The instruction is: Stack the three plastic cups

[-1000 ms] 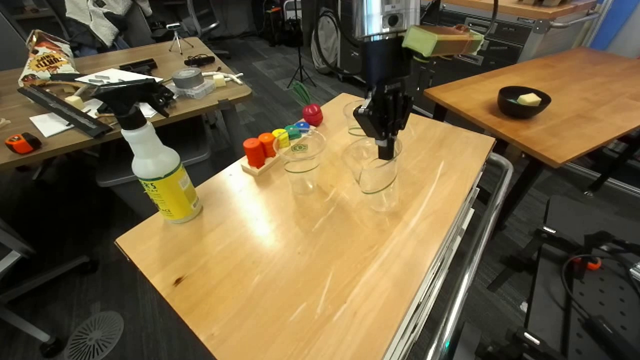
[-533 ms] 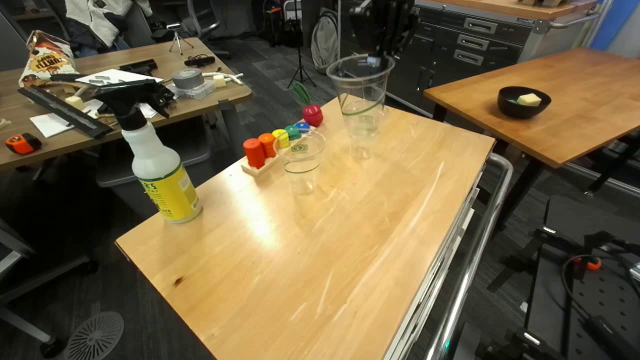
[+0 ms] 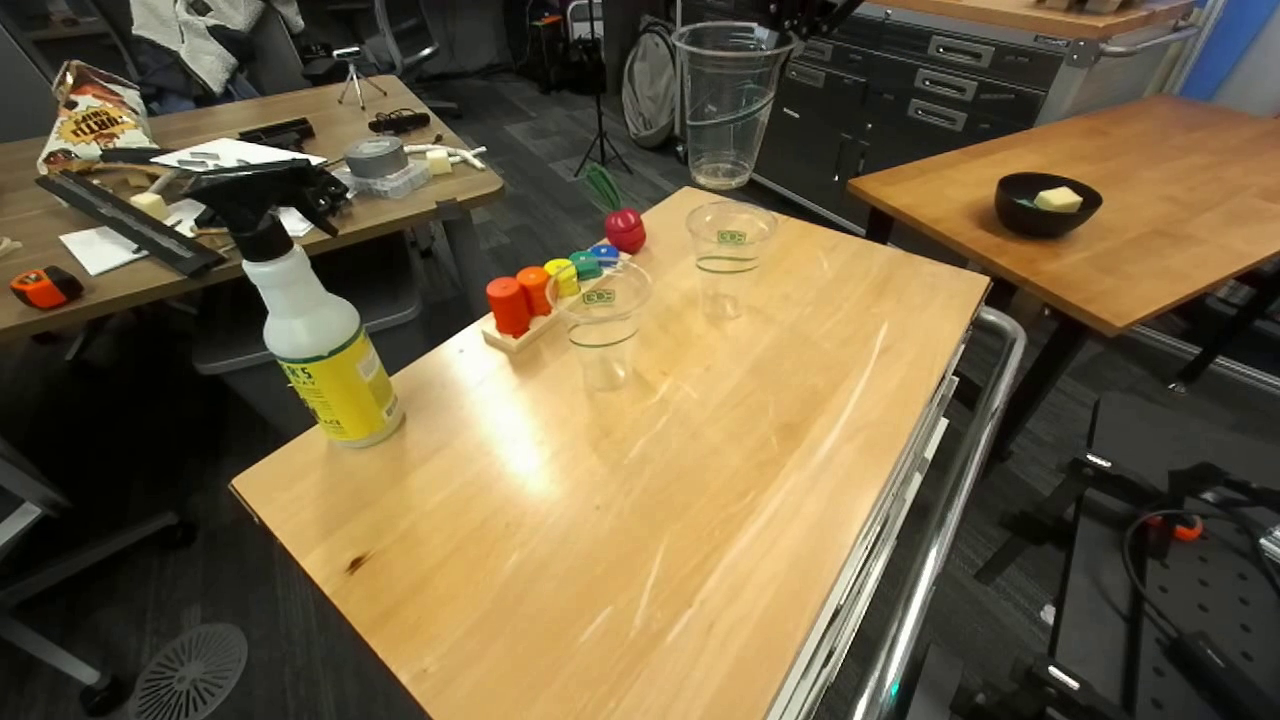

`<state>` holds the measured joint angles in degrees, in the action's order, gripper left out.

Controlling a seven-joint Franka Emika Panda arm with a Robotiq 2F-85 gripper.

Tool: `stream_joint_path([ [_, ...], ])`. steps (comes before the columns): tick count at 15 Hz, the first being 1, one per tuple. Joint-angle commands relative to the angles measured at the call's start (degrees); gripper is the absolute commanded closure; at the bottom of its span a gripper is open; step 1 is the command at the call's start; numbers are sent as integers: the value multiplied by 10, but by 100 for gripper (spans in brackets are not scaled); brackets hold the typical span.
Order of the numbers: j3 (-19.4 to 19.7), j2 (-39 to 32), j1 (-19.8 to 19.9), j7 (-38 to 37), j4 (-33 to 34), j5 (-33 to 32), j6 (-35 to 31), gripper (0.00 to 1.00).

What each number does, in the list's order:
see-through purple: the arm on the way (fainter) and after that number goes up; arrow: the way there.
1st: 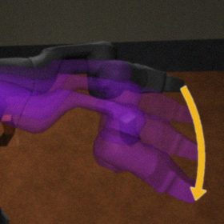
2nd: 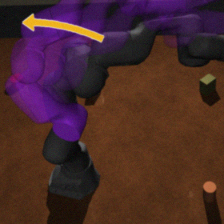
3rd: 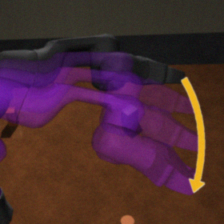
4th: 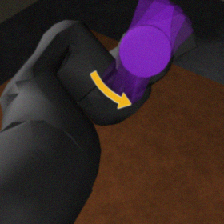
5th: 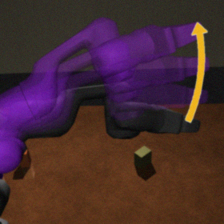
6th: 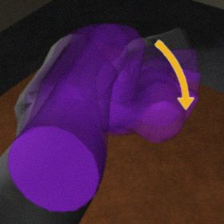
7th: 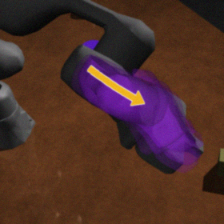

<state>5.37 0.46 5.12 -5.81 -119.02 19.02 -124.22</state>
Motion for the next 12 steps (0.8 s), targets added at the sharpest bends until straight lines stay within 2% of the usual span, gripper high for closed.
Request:
stream_joint_path([
  [1,5,-46,6,-2,2,36,-55,99],
  [6,2,-115,9,-14,19,30,-76,99],
  [12,2,-142,10,-22,19,17,-79,99],
])
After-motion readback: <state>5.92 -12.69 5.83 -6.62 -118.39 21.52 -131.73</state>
